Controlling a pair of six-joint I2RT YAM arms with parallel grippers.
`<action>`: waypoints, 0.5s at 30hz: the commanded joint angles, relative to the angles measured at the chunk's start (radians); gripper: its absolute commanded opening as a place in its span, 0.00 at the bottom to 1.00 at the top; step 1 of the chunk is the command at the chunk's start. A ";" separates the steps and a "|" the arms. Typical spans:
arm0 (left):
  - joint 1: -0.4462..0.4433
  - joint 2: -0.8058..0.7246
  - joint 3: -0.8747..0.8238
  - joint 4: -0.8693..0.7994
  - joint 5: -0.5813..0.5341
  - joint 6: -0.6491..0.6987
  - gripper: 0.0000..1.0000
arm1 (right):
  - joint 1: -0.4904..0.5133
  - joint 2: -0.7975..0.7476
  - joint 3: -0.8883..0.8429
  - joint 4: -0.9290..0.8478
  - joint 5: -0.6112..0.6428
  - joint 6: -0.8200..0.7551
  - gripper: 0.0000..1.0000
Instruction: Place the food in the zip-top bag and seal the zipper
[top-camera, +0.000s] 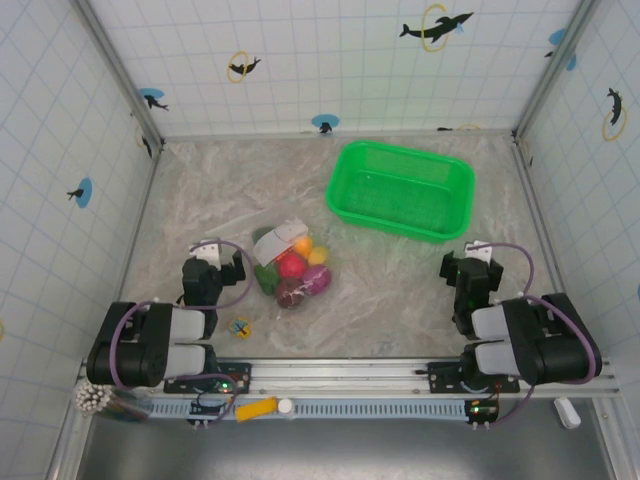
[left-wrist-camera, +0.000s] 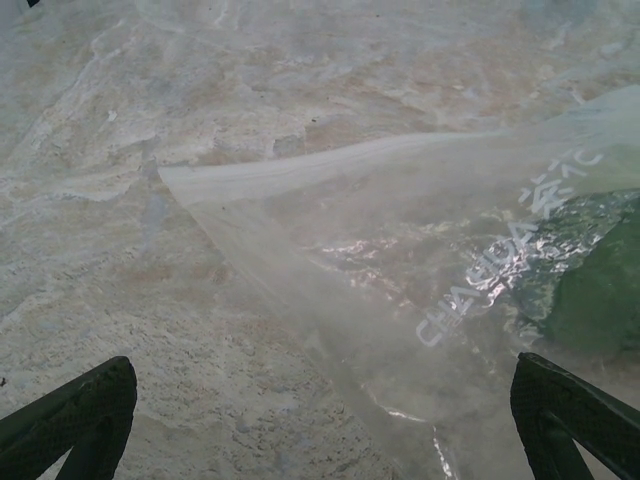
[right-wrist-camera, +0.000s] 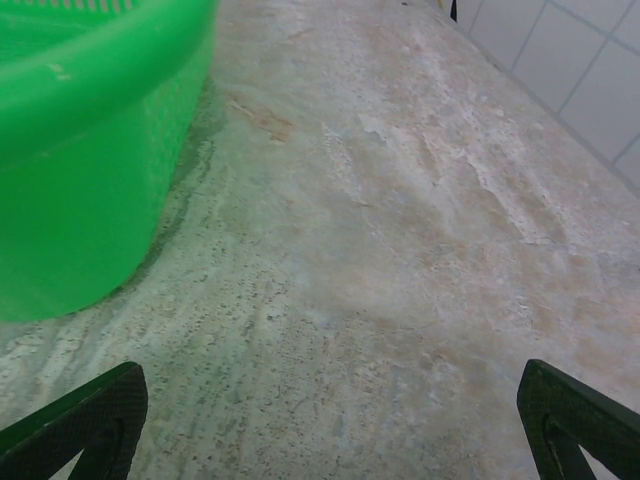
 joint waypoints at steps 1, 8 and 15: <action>0.007 -0.031 0.020 -0.012 -0.010 -0.001 0.98 | -0.016 -0.071 -0.002 -0.091 0.030 0.036 0.98; 0.008 -0.063 0.052 -0.018 0.020 0.008 0.98 | -0.055 -0.188 -0.163 0.154 -0.043 0.011 0.98; 0.025 -0.075 0.030 0.023 0.042 0.029 0.98 | -0.091 0.009 -0.166 0.449 -0.183 0.003 0.98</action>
